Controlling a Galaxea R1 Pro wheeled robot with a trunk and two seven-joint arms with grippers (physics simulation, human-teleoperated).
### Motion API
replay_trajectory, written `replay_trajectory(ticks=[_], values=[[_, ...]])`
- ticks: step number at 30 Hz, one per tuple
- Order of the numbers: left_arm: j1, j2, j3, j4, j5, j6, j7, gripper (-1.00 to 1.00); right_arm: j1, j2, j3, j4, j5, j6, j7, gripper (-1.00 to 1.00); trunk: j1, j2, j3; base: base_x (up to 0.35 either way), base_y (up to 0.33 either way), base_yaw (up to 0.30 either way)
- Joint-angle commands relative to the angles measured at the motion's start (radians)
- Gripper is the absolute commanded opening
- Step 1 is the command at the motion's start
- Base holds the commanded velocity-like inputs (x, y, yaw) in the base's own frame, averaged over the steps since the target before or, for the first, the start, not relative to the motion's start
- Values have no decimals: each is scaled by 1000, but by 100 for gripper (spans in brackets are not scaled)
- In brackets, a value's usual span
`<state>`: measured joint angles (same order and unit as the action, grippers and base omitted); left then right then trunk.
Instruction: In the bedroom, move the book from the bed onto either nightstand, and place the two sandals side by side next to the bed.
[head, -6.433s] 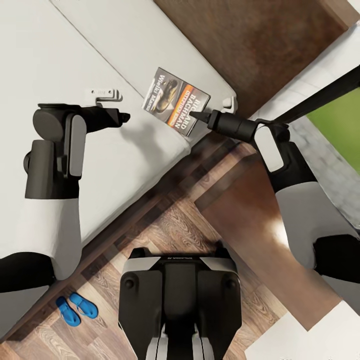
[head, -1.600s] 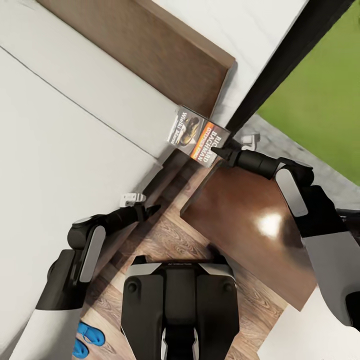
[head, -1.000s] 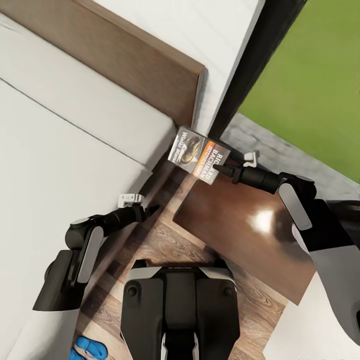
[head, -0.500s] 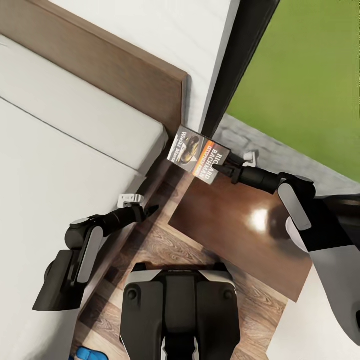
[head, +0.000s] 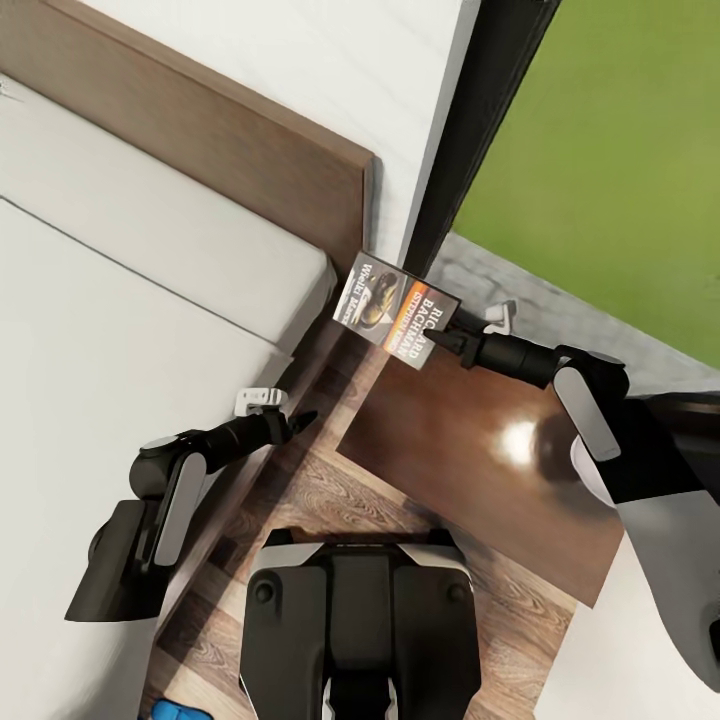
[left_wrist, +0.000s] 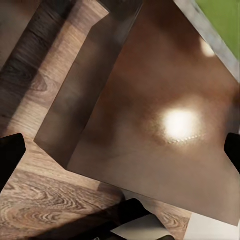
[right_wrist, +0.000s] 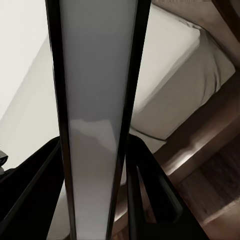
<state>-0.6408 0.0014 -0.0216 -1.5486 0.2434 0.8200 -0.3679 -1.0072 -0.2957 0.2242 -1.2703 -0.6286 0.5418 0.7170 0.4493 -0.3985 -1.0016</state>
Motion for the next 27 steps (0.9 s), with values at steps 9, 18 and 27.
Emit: replay_trajectory(ticks=[9, 18, 27], values=[[0, 0, 0, -1, 0, 5, -1, 100, -1, 0, 1, 0, -8, 6, -3, -100, 1, -2, 13, 0, 0, 0], [0, 0, 0, 0, 0, 5, -2, 100, -1, 0, 1, 0, -9, 6, -3, -100, 1, -2, 28, 0, 0, 0], [0, 0, 0, 0, 0, 5, -2, 100, -1, 1, 2, 0, -9, 4, -4, -100, 1, -2, 42, 0, 0, 0]])
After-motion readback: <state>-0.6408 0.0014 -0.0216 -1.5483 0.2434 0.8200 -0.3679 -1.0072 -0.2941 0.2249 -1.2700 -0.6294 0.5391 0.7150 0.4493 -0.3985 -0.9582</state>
